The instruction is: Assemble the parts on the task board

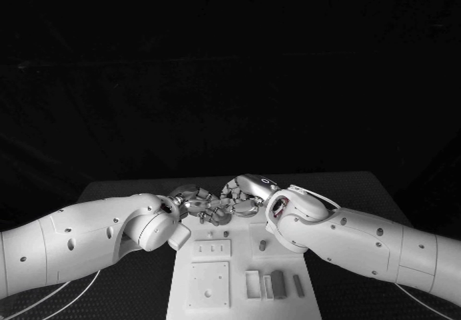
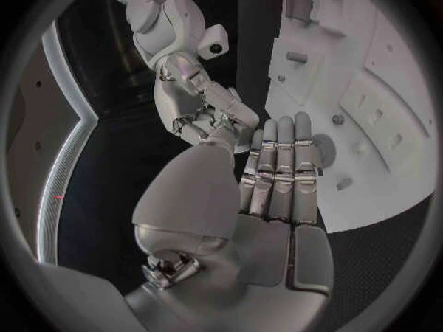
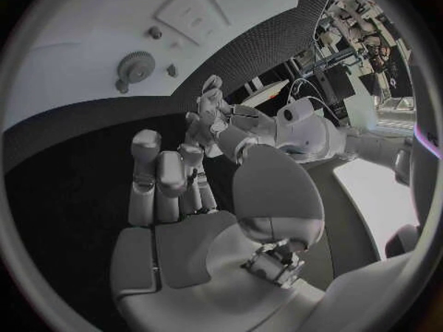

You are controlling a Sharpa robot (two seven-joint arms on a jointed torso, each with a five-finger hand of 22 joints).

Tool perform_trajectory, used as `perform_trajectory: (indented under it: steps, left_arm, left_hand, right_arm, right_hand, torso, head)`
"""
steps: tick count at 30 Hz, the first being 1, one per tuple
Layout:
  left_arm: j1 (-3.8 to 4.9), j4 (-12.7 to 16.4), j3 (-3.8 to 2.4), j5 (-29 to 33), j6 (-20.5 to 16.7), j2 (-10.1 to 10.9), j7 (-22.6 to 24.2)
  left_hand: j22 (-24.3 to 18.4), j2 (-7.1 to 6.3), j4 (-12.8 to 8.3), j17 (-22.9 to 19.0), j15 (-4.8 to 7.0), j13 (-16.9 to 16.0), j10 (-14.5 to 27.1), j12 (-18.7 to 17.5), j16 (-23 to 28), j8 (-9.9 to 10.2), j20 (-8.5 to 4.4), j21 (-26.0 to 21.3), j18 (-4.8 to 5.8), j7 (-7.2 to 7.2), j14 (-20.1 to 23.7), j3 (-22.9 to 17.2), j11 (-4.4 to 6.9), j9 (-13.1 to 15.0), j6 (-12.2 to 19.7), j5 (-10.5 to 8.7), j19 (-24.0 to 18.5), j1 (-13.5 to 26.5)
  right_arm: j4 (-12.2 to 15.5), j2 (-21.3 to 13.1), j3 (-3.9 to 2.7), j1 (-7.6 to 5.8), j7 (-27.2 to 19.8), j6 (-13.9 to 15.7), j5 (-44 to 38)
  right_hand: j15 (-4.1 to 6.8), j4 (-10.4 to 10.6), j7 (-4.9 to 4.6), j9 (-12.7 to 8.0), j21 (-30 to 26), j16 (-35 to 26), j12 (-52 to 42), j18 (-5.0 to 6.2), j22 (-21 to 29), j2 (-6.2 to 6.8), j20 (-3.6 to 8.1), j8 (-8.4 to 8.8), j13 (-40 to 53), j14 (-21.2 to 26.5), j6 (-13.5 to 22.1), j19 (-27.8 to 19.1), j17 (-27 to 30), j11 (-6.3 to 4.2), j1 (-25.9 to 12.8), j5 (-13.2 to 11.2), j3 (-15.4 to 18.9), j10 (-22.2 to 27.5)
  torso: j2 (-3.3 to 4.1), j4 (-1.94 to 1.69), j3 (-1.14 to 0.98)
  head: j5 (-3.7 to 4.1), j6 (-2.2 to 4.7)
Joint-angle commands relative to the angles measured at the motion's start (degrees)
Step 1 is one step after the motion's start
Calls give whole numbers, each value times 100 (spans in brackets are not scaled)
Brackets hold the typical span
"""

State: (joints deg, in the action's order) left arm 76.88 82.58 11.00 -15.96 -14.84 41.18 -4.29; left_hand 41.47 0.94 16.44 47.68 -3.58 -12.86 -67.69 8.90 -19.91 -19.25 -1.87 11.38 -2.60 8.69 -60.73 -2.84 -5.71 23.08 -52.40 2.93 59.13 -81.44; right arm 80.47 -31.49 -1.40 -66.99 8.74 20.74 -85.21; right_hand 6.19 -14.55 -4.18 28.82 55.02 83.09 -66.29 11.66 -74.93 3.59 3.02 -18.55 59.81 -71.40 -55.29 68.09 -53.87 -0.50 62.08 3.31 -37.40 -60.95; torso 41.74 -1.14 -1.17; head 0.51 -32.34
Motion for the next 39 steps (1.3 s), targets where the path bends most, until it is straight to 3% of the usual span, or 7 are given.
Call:
perform_trajectory:
  steps: [1,18,23,39]
  left_arm:
    - [14,20,-18,42,52,-12,106]
    - [14,27,-18,42,21,16,91]
    - [14,25,-18,42,37,17,82]
    - [15,16,-18,176,-11,18,76]
  left_hand:
    - [20,95,2,39,9,-18,-51,21,1,-34,-21,34,-44,-6,-50,61,10,7,-48,-12,-21,-112]
    - [112,436,-7,308,81,-139,-208,41,1,-74,-78,13,19,-82,-188,387,84,28,-217,-7,-25,-741]
    - [121,412,7,385,96,-172,-243,42,3,-73,-96,1,37,-99,-214,255,98,28,-250,-10,-7,-944]
    - [132,430,9,474,113,-215,-310,56,5,-94,-113,-14,61,-151,-251,178,124,41,-319,-8,8,-1046]
  right_arm:
    - [12,9,18,22,-45,-136,25]
    - [-29,-13,26,23,-34,-138,24]
    - [-26,-9,26,23,-36,-139,24]
    - [-2,-1,33,25,-42,-146,38]
  right_hand:
    - [47,30,-163,235,-6,-39,-12,334,-78,11,20,-11,-10,-5,-200,30,8,-6,52,19,2,-36]
    - [49,32,-161,239,-10,-41,-11,334,-77,11,21,-11,-11,-12,-203,31,2,-8,49,20,1,-37]
    - [50,33,-161,240,-12,-44,-11,334,-77,12,22,-10,-12,-7,-203,32,13,-9,47,19,1,-37]
    - [51,36,-159,244,-16,-48,-10,334,-76,16,23,-9,-14,-9,-204,33,14,-10,41,19,1,-38]
  torso:
    - [-2,0,-2]
    - [0,2,1]
    - [1,0,-2]
    - [1,-1,-3]
  head:
    - [-6,-5]
    - [-3,-16]
    - [0,-18]
    - [3,-25]
